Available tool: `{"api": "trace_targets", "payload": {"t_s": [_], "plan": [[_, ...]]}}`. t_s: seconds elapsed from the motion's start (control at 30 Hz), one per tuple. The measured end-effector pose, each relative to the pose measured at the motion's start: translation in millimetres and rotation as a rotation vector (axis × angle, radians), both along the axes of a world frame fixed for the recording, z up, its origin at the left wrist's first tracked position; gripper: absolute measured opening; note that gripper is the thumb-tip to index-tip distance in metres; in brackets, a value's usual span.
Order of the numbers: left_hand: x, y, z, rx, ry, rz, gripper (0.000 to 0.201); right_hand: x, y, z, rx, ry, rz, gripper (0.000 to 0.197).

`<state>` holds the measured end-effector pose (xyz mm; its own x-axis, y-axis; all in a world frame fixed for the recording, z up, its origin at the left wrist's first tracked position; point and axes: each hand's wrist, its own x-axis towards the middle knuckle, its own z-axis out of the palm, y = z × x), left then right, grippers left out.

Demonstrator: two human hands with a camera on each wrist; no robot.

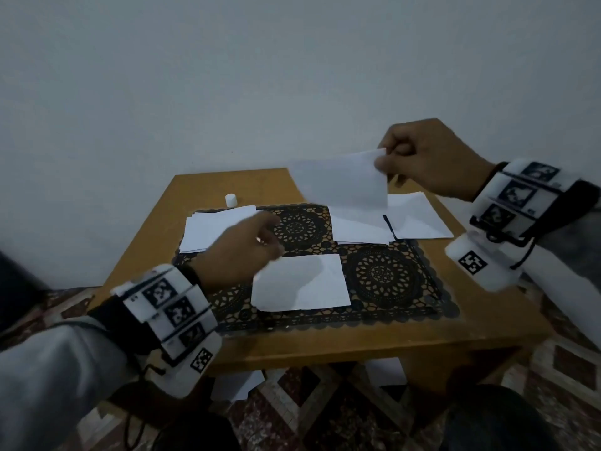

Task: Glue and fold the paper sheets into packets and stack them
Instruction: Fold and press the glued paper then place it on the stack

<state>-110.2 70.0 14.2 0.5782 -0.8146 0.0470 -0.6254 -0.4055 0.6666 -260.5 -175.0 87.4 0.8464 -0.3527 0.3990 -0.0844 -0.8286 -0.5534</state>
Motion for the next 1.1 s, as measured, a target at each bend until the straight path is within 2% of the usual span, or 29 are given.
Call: {"api": "trace_targets", "payload": {"t_s": [0.1, 0.13, 0.2, 0.4, 0.5, 0.6, 0.7, 0.8, 1.1], "plan": [[9, 1, 12, -0.289, 0.459, 0.124, 0.034, 6, 20, 2, 0.410, 0.034, 0.124, 0.011], [10, 1, 15, -0.336, 0.555, 0.135, 0.028, 8, 25, -1, 0.494, 0.051, 0.125, 0.010], [11, 4, 18, -0.365, 0.609, 0.144, 0.011, 14, 30, -13, 0.610, 0.098, 0.117, 0.014], [24, 13, -4, -0.260, 0.578, 0.244, 0.033, 17, 34, -58, 0.843, 0.283, 0.068, 0.010], [26, 16, -19, -0.185, 0.553, 0.291, 0.028, 13, 36, -72, 0.899, 0.437, 0.110, 0.013], [24, 17, -26, -0.053, 0.525, 0.280, 0.021, 11, 36, -82, 0.871, 0.532, 0.101, 0.012], [25, 15, -28, 0.153, 0.368, 0.222, 0.026, 11, 35, -91, 0.836, 0.570, 0.069, 0.015], [26, 13, -28, 0.271, 0.275, 0.182, 0.030, 13, 37, -97, 0.782, 0.602, 0.030, 0.015], [28, 11, -29, 0.370, 0.148, 0.127, 0.025, 22, 42, -104, 0.655, 0.656, -0.024, 0.013]]}}
